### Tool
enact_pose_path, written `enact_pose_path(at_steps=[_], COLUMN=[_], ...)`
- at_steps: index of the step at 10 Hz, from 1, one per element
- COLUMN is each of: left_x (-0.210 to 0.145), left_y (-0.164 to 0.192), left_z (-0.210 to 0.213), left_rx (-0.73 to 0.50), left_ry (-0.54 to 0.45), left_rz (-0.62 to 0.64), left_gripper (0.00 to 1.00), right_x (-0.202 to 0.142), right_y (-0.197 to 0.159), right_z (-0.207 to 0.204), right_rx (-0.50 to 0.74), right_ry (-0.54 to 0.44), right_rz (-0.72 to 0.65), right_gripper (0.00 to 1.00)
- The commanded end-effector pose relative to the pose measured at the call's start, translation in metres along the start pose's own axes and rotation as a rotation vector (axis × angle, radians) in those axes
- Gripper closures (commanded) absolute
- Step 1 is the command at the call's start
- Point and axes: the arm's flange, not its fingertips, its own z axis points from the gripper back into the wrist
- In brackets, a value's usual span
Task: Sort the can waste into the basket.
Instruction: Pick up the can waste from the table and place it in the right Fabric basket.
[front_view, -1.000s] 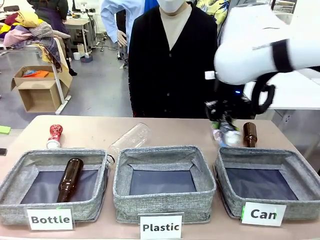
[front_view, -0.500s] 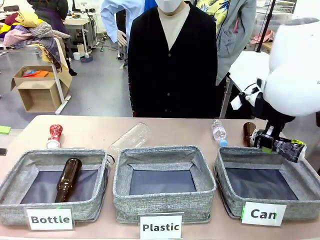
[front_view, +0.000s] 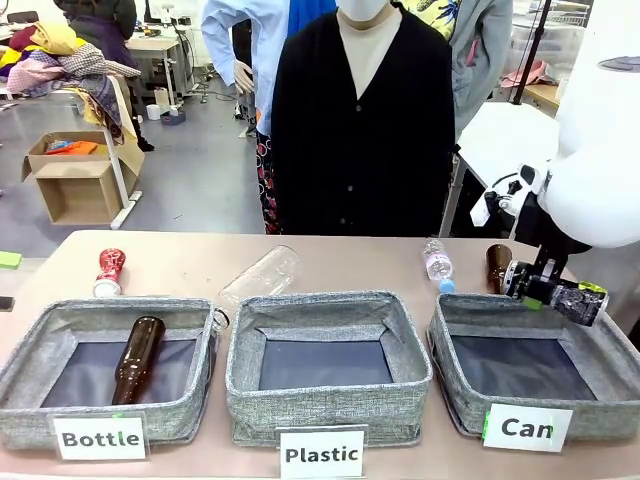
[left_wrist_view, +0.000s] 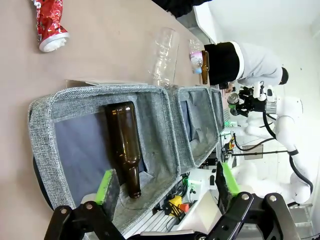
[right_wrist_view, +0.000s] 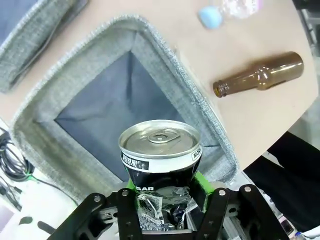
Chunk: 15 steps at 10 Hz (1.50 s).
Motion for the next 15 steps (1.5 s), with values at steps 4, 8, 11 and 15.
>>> enact_pose_path(at_steps=[4, 8, 11, 15], left_x=[0.0, 0.0, 0.0, 0.0], left_y=[0.0, 0.0, 0.0, 0.0], left_z=[0.002, 0.002, 0.002, 0.002], left_rx=[0.003, 0.003, 0.003, 0.003], left_ry=[-0.003, -0.003, -0.003, -0.003], left_rz=[-0.003, -0.003, -0.003, -0.003], left_gripper=[0.0, 0.0, 0.0, 0.0], right_x=[0.002, -0.002, -0.04, -0.106], right_y=[-0.003, -0.009, -0.015, -0.054], right_z=[-0.004, 0.005, 0.017, -0.006], right_rx=[0.033, 0.307, 0.859, 1.661], right_ry=[0.004, -0.056, -0.164, -0.676], right_rz=[0.035, -0.233, -0.448, -0.854], right_gripper=[0.0, 0.0, 0.0, 0.0])
